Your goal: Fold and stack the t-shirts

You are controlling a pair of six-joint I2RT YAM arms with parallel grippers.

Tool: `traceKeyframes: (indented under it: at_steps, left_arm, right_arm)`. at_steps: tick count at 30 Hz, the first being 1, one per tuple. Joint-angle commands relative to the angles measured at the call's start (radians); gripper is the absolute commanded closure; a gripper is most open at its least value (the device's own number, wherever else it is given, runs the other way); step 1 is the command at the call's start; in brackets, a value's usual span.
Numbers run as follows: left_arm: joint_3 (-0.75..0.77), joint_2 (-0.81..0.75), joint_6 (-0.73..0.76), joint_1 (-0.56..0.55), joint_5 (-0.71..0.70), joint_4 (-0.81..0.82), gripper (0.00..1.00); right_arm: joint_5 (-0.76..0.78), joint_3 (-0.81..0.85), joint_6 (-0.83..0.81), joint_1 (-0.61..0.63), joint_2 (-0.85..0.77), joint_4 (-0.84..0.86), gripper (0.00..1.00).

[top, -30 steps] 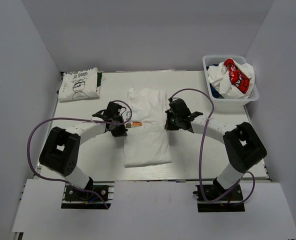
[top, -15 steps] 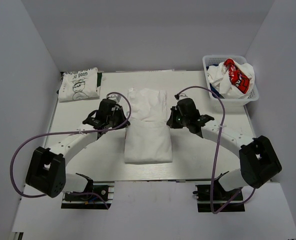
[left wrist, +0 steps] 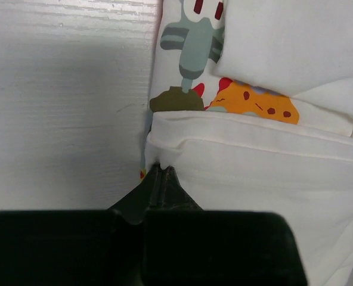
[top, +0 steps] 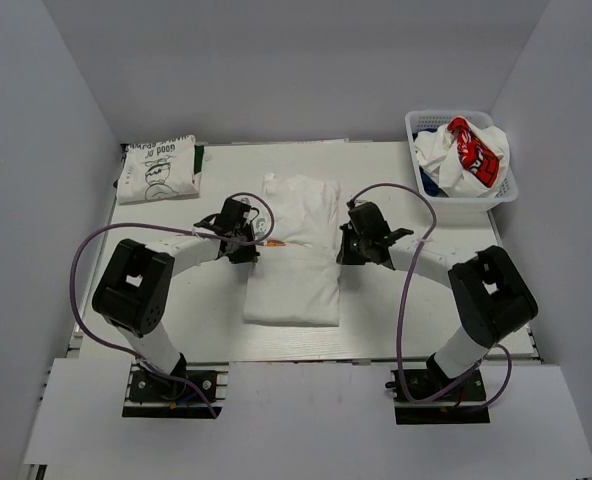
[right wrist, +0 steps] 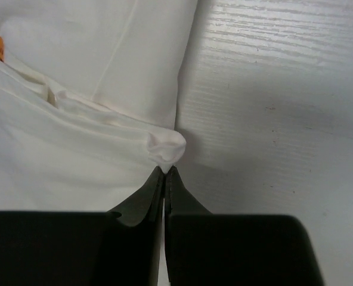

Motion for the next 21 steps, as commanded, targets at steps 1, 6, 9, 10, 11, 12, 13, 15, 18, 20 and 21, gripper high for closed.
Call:
traceKeyframes:
  at_steps: [1,6,9,10,11,12,13,15,18,20,21]
  left_arm:
    - [0.018,0.019,0.013,0.009,-0.050,-0.052,1.00]
    - [0.027,-0.034,0.004,0.009,-0.039,-0.078,0.84]
    - [0.027,-0.106,-0.010,0.009,-0.039,-0.111,0.50]
    - [0.027,-0.129,-0.030,0.009,-0.039,-0.121,0.36]
    - [0.013,-0.154,-0.044,0.009,-0.053,-0.140,0.25]
    - [0.013,-0.205,-0.056,0.009,-0.053,-0.153,0.11]
    - [-0.016,-0.232,-0.068,0.009,-0.053,-0.163,0.04]
    - [-0.045,-0.286,-0.103,0.000,-0.062,-0.188,0.00]
    - [-0.166,-0.396,-0.139,-0.012,-0.012,-0.197,0.00]
    - [-0.227,-0.474,-0.165,-0.012,0.051,-0.187,0.00]
    - [-0.293,-0.500,-0.165,-0.012,0.077,-0.164,0.00]
  right_arm:
    - [0.001,0.035,-0.007,-0.012,0.032,0.002,1.00]
    - [0.003,0.064,-0.018,-0.019,0.062,-0.009,0.70]
    - [0.001,0.081,-0.027,-0.020,0.033,-0.030,0.44]
    - [0.001,0.079,-0.031,-0.017,0.024,-0.030,0.38]
    - [-0.002,0.067,-0.027,-0.020,-0.017,-0.033,0.19]
    - [-0.002,0.059,-0.022,-0.016,-0.037,-0.039,0.10]
    - [0.001,0.052,-0.018,-0.017,-0.053,-0.044,0.10]
    - [-0.011,0.007,0.007,-0.014,-0.134,-0.050,0.10]
    - [-0.113,-0.088,0.025,-0.005,-0.234,-0.043,0.10]
    - [-0.164,-0.149,0.047,0.009,-0.305,-0.052,0.10]
    - [-0.170,-0.175,0.050,0.035,-0.323,-0.075,0.10]
